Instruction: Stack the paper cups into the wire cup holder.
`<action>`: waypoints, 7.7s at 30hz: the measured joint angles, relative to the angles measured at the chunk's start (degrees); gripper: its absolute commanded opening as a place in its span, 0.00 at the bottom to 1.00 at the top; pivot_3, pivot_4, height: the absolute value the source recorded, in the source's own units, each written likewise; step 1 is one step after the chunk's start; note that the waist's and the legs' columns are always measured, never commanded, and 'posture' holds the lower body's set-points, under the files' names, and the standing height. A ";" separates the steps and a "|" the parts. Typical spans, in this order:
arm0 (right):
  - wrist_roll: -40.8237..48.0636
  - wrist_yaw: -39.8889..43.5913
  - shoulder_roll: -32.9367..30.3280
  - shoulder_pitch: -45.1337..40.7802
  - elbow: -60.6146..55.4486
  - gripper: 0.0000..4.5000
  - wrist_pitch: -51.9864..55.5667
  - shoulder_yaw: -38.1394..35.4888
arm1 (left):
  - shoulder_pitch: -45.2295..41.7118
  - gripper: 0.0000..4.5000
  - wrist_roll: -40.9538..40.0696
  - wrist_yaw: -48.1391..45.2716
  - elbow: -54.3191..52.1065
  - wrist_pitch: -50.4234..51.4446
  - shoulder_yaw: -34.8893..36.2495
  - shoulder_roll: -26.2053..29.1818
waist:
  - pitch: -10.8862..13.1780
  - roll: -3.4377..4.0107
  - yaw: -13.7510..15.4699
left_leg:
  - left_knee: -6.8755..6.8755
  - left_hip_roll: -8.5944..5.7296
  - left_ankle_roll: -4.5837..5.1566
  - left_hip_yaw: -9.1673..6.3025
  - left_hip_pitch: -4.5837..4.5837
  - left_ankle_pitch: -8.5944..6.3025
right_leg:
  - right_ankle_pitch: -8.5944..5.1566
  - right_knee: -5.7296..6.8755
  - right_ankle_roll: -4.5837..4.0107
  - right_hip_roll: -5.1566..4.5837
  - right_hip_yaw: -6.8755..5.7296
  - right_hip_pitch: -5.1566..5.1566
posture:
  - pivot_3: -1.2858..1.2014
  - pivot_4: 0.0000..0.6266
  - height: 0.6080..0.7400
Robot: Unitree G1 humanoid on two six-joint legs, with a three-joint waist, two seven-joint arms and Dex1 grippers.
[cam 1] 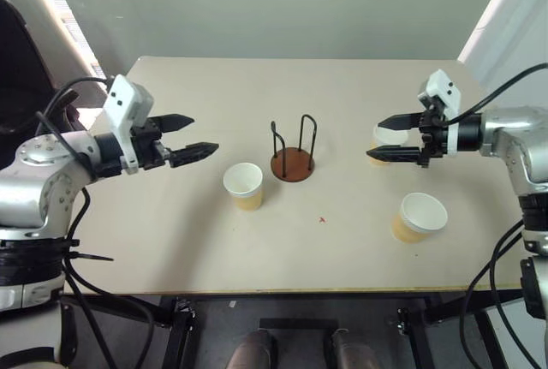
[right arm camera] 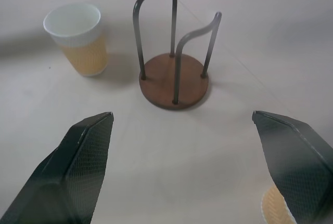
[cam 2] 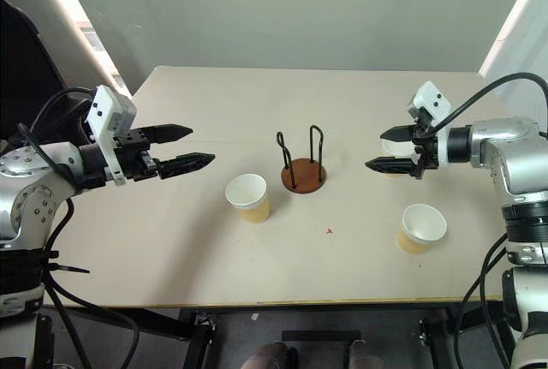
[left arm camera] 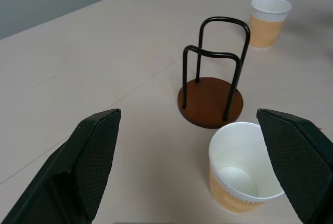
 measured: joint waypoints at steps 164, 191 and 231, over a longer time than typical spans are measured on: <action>-36.95 -2.96 9.44 -21.07 55.04 0.33 -40.01 17.50 | -13.75 0.82 6.85 -13.55 -0.56 -3.64 -14.63 -9.68 | 0.06 -0.04 0.57 | -0.07 -0.18 0.25 0.06 -0.19 -0.16 | 0.32 -0.10 0.90 -0.26 -0.02 -0.13 | 0.52 0.24 1.00; -6.73 22.50 -13.50 -11.29 -23.76 0.00 0.98 11.14 | -16.49 0.82 -0.38 -28.29 6.49 -6.98 -10.68 -8.36 | 0.11 0.00 0.24 | 0.14 -0.09 0.20 -0.05 -0.49 0.03 | -0.15 -0.11 0.48 -0.18 -0.16 -0.19 | 0.52 0.24 1.00; 4.52 10.27 -3.84 -10.05 -24.58 0.75 18.14 3.05 | -12.61 0.82 12.84 -26.48 -6.90 -12.29 -18.71 1.43 | 0.10 -0.01 -0.14 | 0.14 -0.11 0.47 0.02 -0.52 0.43 | 0.03 -0.15 0.13 -0.17 -0.13 -0.22 | 0.52 0.24 1.00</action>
